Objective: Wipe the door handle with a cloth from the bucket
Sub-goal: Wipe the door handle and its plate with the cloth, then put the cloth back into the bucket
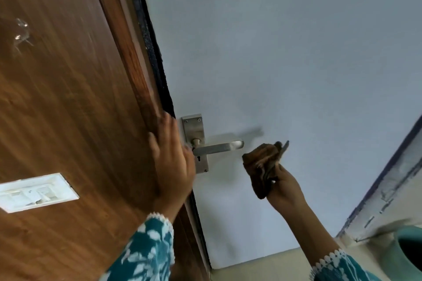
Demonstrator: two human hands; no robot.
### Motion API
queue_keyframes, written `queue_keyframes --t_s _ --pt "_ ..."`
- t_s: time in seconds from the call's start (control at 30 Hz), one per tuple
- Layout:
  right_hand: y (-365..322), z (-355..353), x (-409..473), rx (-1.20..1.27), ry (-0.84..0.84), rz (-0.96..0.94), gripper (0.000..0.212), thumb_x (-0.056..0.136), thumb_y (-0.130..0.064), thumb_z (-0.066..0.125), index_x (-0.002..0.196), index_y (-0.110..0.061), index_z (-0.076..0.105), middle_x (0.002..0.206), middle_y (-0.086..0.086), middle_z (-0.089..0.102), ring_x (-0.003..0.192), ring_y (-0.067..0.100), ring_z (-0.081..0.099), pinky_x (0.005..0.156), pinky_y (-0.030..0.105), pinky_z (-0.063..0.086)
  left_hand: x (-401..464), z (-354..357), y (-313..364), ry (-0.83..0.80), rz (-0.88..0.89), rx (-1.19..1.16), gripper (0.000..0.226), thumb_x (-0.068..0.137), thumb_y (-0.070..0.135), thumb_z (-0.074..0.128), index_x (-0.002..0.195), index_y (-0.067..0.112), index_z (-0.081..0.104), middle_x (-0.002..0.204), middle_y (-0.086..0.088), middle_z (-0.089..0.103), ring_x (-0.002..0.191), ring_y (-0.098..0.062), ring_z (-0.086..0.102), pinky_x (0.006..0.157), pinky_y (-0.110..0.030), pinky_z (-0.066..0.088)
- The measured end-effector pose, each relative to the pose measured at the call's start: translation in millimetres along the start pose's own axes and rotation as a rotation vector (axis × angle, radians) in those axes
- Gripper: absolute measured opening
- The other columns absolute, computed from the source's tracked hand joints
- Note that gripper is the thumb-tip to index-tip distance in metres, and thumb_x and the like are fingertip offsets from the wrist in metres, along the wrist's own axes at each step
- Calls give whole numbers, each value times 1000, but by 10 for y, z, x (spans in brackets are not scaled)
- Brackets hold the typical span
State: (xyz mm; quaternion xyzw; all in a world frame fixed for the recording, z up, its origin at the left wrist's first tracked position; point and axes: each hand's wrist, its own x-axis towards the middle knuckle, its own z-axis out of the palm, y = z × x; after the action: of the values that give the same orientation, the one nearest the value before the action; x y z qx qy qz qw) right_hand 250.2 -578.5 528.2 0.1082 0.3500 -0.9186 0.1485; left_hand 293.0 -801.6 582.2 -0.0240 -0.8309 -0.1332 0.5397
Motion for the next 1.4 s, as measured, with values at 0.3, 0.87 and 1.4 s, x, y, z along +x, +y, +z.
queue_keyframes --t_s 0.3,0.87,1.4 --pt "137 -34 -167 -33 -183 111 51 77 -8 53 126 2 50 126 25 49 113 35 48 105 46 35 -592 114 778 -763 -1090 -1063 45 79 52 66 114 22 63 108 1 71 98 -9 67 84 -26 53" --pt "-782 -1326 -392 -505 156 50 22 83 0 61 104 6 63 91 18 70 80 29 66 61 33 51 -794 979 1727 -1042 -1208 -1022 22 90 19 61 109 9 64 103 -12 70 97 -27 67 75 -37 58" --pt "-3097 -4519 -1015 -261 694 43 31 86 4 56 115 12 52 90 20 62 73 29 58 50 31 47 -1443 2600 4764 -1351 -1358 -1091 23 93 24 56 110 11 63 104 -12 71 96 -33 68 83 -40 55"
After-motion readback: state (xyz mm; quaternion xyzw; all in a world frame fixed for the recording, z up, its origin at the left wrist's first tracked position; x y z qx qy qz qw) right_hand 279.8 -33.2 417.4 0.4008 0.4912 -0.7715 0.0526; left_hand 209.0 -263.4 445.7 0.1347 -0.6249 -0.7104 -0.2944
